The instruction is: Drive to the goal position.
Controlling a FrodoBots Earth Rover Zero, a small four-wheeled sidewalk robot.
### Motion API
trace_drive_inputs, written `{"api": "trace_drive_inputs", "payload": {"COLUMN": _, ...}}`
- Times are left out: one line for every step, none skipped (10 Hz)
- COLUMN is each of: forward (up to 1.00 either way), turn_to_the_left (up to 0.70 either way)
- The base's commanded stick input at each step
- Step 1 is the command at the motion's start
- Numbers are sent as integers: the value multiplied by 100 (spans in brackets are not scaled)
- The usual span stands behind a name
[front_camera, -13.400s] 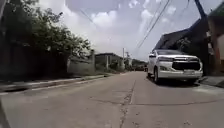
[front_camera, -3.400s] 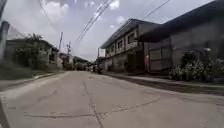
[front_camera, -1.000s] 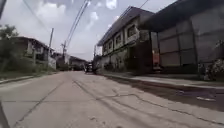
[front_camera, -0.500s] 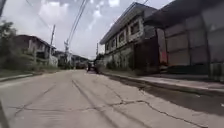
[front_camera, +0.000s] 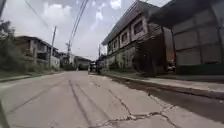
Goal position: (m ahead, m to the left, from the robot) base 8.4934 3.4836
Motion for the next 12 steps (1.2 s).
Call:
{"api": "trace_drive_inputs", "payload": {"forward": 100, "turn_to_the_left": 30}}
{"api": "trace_drive_inputs", "payload": {"forward": 100, "turn_to_the_left": 5}}
{"api": "trace_drive_inputs", "payload": {"forward": 100, "turn_to_the_left": 8}}
{"api": "trace_drive_inputs", "payload": {"forward": 100, "turn_to_the_left": 35}}
{"api": "trace_drive_inputs", "payload": {"forward": 100, "turn_to_the_left": 3}}
{"api": "trace_drive_inputs", "payload": {"forward": 100, "turn_to_the_left": 0}}
{"api": "trace_drive_inputs", "payload": {"forward": 100, "turn_to_the_left": 0}}
{"api": "trace_drive_inputs", "payload": {"forward": 100, "turn_to_the_left": 0}}
{"api": "trace_drive_inputs", "payload": {"forward": 100, "turn_to_the_left": 0}}
{"api": "trace_drive_inputs", "payload": {"forward": 100, "turn_to_the_left": 0}}
{"api": "trace_drive_inputs", "payload": {"forward": 100, "turn_to_the_left": 0}}
{"api": "trace_drive_inputs", "payload": {"forward": 100, "turn_to_the_left": 0}}
